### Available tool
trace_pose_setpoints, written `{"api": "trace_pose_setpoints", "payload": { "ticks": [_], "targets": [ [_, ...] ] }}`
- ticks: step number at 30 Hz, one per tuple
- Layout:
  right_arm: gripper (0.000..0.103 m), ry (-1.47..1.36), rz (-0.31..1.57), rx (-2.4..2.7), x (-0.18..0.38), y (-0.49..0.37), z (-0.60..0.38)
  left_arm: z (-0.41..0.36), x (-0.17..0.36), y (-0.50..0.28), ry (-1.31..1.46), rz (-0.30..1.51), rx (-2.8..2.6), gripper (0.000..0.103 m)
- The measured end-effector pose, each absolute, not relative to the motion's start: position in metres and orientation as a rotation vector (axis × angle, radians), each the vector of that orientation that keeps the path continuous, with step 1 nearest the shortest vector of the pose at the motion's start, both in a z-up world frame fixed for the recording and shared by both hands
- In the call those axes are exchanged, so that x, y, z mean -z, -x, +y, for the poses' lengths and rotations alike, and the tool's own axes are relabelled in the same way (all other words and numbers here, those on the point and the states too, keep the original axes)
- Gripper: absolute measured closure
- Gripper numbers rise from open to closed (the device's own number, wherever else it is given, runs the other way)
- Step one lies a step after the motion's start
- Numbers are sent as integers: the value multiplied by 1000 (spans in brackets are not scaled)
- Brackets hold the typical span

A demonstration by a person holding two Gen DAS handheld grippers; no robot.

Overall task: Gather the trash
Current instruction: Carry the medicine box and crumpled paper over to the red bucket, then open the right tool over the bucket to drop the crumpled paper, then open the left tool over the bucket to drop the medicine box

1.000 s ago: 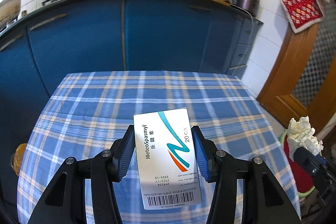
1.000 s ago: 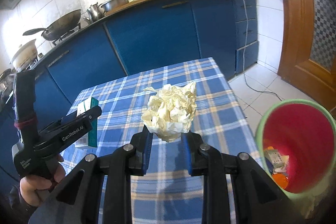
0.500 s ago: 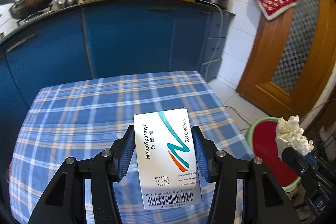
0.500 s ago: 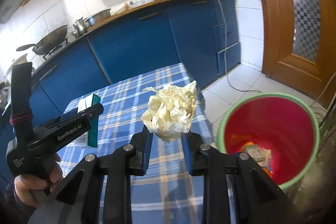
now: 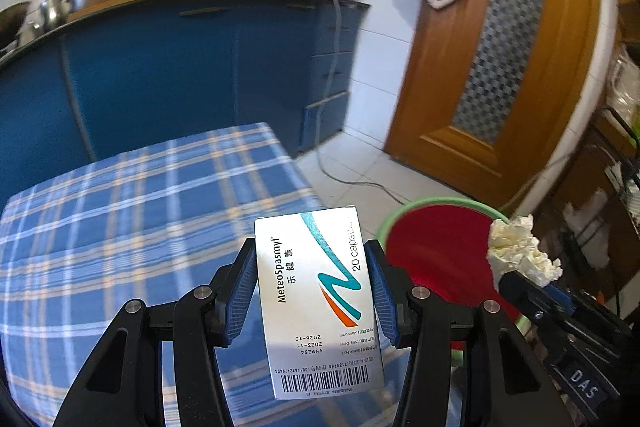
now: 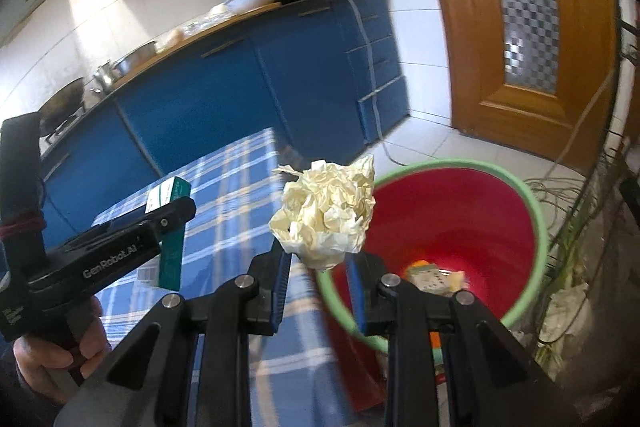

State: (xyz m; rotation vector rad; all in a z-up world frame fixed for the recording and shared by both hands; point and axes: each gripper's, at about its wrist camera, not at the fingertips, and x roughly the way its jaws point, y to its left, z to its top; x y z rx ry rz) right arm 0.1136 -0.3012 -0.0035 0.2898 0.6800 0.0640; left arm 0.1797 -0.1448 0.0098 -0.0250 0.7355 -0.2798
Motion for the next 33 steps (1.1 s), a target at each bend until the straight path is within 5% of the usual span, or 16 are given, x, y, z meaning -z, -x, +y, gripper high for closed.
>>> {"api": "trace_pose_setpoints", "payload": {
  "ticks": [16, 22, 33],
  "targets": [
    [68, -412, 779, 90, 52, -116, -375, -225, 15, -194, -58, 751, 463, 49],
    [55, -436, 787, 107, 57, -115, -385, -250, 21, -198, -87, 749, 522, 47],
    [53, -432, 766, 102, 51, -99, -387, -239, 19, -194, -72, 759, 478, 43]
  ]
}}
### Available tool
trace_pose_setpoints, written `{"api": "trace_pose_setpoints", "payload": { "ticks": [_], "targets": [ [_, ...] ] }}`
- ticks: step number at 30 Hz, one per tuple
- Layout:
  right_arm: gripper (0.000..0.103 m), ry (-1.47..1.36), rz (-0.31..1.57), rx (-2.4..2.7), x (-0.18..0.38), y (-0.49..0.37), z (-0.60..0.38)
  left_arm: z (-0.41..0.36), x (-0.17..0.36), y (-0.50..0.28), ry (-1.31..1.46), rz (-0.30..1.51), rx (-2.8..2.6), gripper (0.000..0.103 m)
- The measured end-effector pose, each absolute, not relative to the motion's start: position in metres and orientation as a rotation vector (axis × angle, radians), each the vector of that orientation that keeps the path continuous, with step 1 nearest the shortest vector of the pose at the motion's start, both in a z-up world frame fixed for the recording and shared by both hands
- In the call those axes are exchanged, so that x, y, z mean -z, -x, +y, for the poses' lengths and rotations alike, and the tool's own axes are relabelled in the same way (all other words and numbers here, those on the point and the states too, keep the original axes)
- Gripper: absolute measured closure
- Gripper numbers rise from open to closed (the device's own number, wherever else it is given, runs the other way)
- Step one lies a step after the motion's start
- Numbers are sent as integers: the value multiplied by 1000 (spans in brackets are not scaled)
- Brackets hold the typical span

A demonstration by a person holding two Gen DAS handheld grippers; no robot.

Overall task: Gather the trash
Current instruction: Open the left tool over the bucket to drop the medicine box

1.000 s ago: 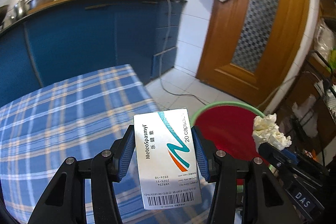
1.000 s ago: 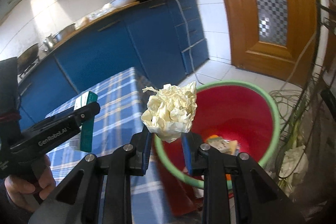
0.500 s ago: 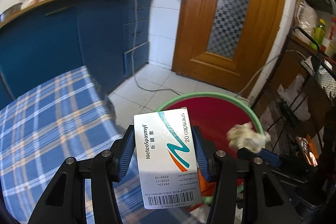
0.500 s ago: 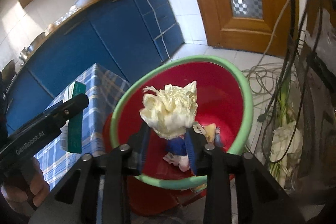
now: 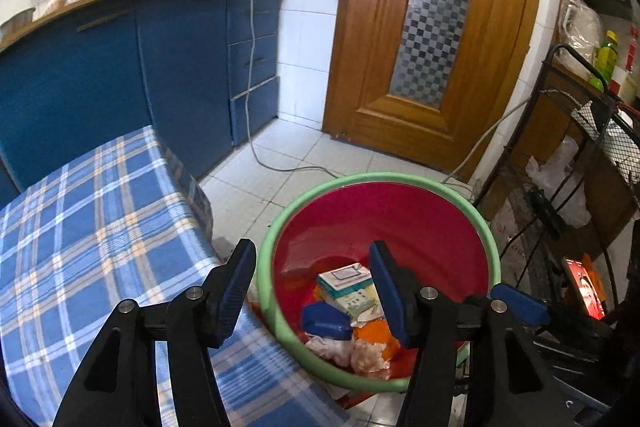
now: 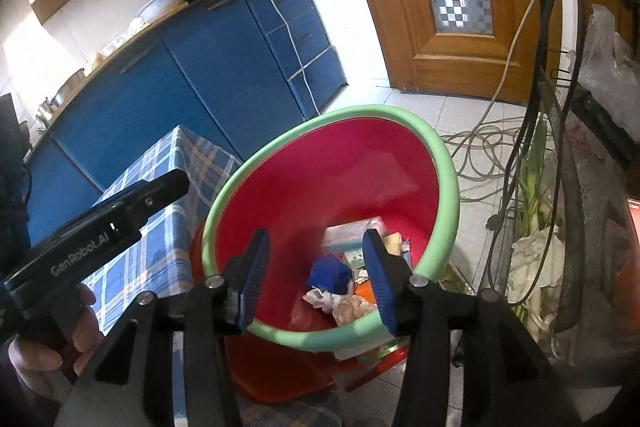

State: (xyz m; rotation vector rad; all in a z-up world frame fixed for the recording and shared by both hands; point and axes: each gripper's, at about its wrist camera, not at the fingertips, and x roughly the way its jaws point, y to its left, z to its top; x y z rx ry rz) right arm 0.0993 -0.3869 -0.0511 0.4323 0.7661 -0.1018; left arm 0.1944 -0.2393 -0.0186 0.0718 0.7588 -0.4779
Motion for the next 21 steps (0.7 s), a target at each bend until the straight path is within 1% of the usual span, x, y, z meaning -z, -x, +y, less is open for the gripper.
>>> {"api": "trace_pose_setpoints", "payload": {
  "ticks": [2, 9, 18, 21],
  "targets": [
    [52, -429, 759, 96, 48, -96, -384, -233, 16, -190, -74, 755, 455, 43],
    [44, -400, 717, 63, 28, -81, -366, -204, 5, -169, -61, 749, 395, 42],
    [40, -349, 665, 0, 4, -60, -332, -159, -11, -135, -46, 724, 287, 40],
    [34, -328, 643, -22, -5, -52, -320, -141, -14, -122, -41, 721, 245, 40]
  ]
}}
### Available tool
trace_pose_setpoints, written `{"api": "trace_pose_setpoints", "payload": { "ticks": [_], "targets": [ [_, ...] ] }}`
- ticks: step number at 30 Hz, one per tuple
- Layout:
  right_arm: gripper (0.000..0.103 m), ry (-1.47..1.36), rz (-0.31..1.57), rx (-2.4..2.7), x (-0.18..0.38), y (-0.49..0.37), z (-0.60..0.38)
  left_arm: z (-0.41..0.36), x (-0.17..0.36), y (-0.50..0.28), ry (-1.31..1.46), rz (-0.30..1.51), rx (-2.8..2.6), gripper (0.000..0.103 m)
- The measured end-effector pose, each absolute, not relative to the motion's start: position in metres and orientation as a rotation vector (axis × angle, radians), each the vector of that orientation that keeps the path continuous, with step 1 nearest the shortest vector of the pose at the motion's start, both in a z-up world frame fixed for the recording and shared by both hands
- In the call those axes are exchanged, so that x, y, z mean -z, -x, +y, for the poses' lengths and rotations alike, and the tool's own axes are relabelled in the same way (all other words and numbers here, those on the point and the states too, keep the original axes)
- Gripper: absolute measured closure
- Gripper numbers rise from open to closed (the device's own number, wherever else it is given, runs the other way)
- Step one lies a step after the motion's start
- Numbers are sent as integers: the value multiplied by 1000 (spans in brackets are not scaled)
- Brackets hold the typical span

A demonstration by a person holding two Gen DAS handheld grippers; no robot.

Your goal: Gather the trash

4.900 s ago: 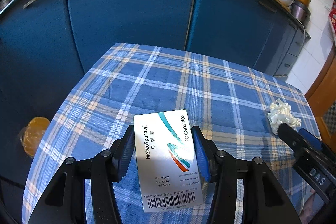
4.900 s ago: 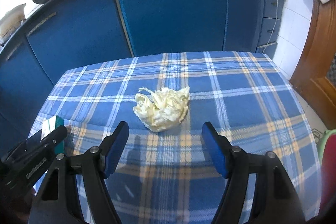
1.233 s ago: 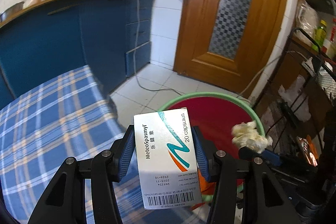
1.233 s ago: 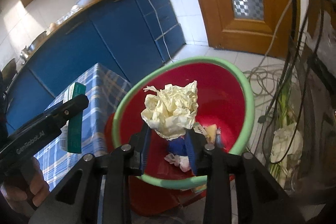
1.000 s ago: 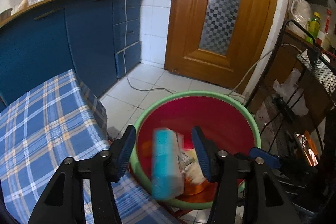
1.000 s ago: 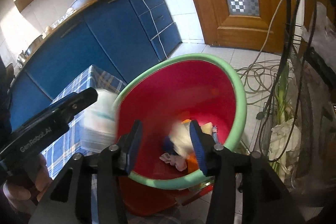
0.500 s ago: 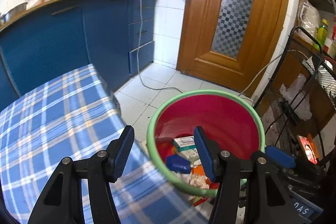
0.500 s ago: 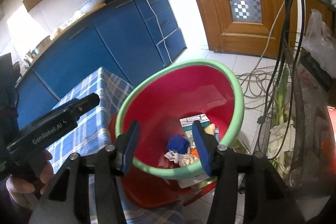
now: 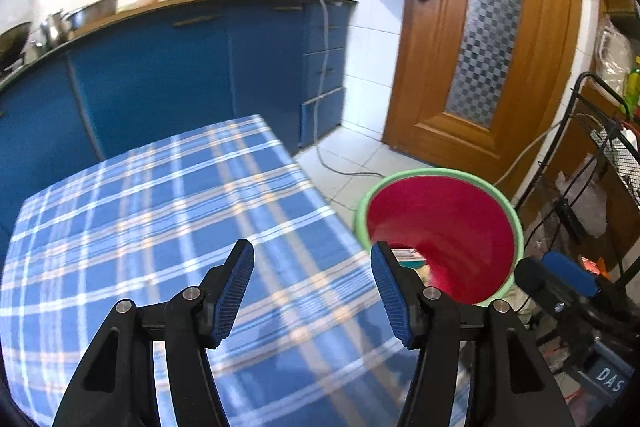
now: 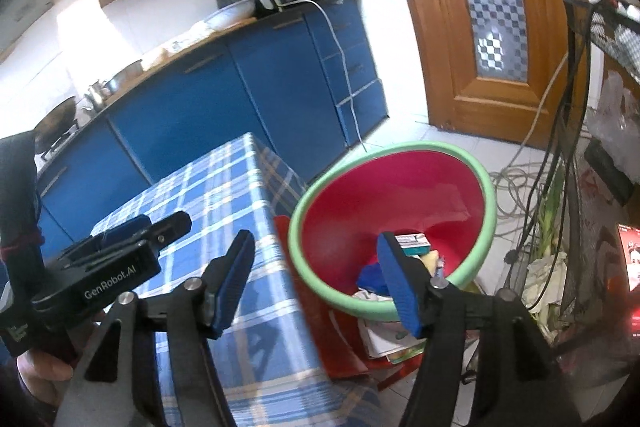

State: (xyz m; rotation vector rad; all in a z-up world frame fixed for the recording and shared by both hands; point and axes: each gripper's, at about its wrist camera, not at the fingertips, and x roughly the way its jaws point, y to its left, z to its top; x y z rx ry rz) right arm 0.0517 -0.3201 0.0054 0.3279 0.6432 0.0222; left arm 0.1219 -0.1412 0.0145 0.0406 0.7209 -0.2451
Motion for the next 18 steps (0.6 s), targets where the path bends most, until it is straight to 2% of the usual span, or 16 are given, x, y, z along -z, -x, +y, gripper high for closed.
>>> {"api": "trace_pose_setpoints", "payload": {
  "ticks": [9, 12, 18],
  "targets": [
    [25, -260, 611, -79, -21, -30, -283, -100, -23, -87, -19, 702, 140, 40],
    [22, -238, 599, -92, -24, -22, -275, -89, -28, -75, -8, 684, 110, 28],
    [18, -206, 588, -103, -29, -8, -260, -73, -38, -55, 13, 663, 61, 28]
  ]
}}
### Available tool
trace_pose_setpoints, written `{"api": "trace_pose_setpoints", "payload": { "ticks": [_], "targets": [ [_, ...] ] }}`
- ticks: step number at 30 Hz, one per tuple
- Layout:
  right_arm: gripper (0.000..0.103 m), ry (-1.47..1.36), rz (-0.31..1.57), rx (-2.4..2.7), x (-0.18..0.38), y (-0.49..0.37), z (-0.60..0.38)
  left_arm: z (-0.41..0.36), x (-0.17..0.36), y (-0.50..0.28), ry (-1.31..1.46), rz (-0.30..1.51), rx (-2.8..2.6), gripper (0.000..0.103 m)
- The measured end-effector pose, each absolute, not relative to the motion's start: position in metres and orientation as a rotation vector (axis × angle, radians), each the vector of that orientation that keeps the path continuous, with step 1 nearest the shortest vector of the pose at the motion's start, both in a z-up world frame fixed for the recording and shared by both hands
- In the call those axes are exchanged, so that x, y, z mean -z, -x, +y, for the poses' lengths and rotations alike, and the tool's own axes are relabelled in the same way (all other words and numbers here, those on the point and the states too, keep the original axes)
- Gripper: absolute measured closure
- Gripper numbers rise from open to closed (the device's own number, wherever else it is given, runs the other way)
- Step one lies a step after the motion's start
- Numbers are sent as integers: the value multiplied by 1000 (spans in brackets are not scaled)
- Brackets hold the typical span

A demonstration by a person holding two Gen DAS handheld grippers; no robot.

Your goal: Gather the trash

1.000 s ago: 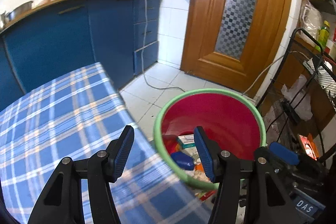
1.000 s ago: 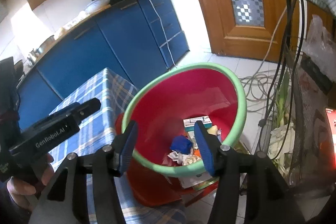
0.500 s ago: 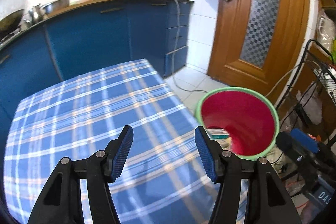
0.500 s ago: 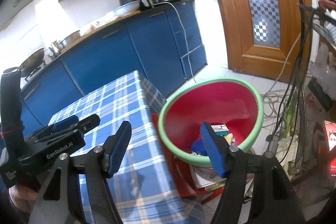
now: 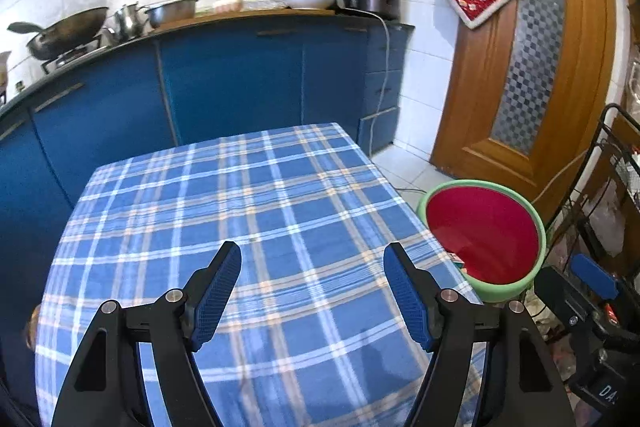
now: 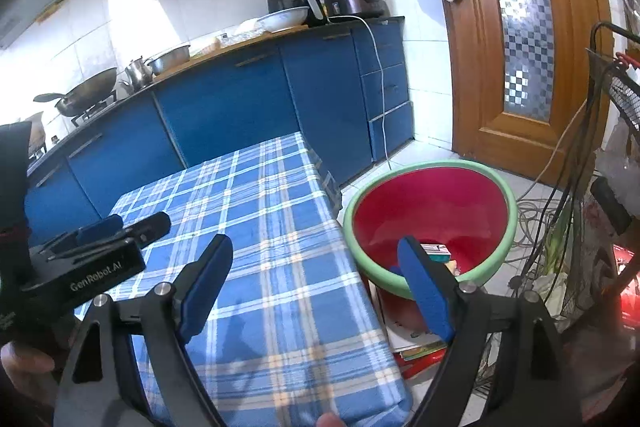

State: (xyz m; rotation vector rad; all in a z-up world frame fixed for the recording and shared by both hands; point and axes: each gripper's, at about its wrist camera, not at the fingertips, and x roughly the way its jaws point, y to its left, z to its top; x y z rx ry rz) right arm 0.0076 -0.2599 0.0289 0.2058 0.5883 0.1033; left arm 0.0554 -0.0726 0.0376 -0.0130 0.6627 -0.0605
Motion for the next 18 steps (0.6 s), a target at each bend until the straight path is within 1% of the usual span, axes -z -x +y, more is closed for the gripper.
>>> {"api": "trace_pose_setpoints", "payload": {
  "ticks": [18],
  "targets": [
    [18, -190, 591, -129, -31, 3, -246, -50, -41, -39, 65, 647, 15, 28]
  ]
}}
